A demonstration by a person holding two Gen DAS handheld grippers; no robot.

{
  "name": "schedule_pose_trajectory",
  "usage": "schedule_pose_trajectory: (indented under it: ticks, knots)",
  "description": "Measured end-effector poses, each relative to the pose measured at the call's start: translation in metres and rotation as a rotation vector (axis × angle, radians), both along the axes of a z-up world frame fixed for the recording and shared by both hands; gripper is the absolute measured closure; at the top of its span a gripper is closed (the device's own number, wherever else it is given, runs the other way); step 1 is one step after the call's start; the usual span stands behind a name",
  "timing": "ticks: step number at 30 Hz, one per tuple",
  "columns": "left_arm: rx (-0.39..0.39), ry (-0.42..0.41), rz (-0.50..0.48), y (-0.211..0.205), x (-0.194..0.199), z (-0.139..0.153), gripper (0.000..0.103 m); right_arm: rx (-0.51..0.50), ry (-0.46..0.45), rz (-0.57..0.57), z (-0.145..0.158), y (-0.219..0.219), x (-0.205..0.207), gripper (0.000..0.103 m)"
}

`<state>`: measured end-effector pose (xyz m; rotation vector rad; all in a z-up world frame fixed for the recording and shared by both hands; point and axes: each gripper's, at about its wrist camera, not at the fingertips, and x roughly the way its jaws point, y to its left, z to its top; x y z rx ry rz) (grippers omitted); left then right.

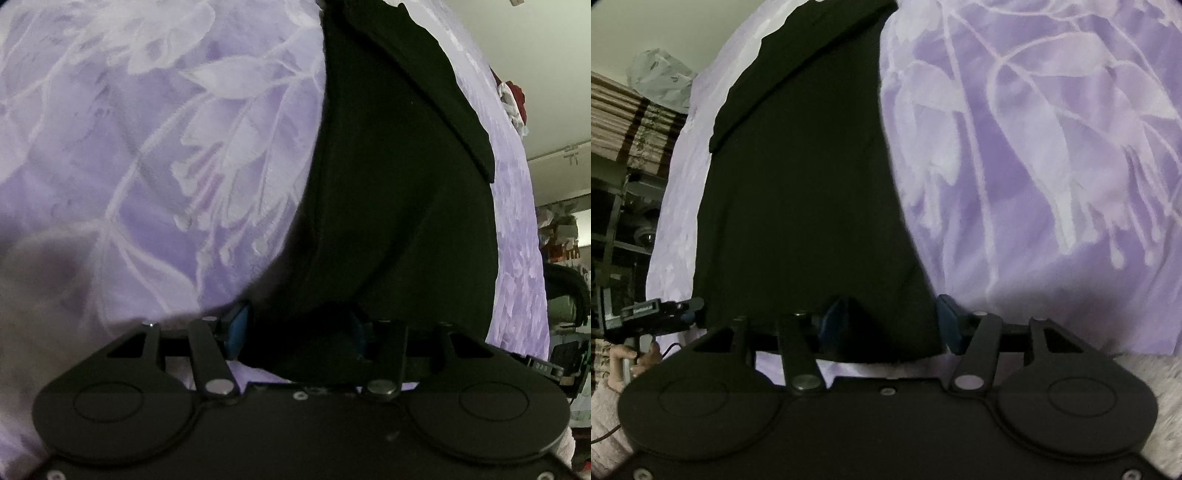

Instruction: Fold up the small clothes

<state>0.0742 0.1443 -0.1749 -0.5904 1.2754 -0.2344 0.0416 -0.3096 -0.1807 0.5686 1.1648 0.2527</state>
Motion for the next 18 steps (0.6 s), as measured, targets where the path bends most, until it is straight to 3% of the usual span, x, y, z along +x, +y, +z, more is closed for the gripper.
schedule_pose_trajectory:
  ticks: [1, 2, 3, 4, 5, 10, 18]
  knots:
    - [0.005, -0.004, -0.003, -0.001, 0.0, 0.001, 0.063, -0.006, -0.002, 0.002, 0.0, 0.003, 0.0, 0.054]
    - [0.015, -0.007, -0.005, -0.002, 0.0, 0.001, 0.079, -0.015, -0.004, 0.005, 0.001, 0.004, 0.0, 0.067]
    - [0.022, -0.007, -0.007, -0.003, -0.001, 0.001, 0.086, -0.03, -0.006, 0.006, 0.001, 0.005, 0.0, 0.076]
    - [0.01, -0.007, -0.014, -0.004, -0.002, 0.001, 0.097, -0.035, -0.003, 0.005, 0.001, 0.006, 0.001, 0.092]
    - [-0.005, -0.011, -0.019, -0.007, -0.001, 0.002, 0.099, -0.025, 0.001, 0.005, 0.001, 0.006, 0.001, 0.098]
    - [-0.004, -0.059, -0.04, -0.011, -0.005, 0.012, 0.1, 0.027, -0.011, -0.021, 0.007, 0.001, -0.004, 0.1]
    - [-0.189, -0.159, 0.039, 0.004, -0.003, 0.035, 0.1, 0.245, -0.052, -0.085, 0.023, -0.019, -0.005, 0.1]
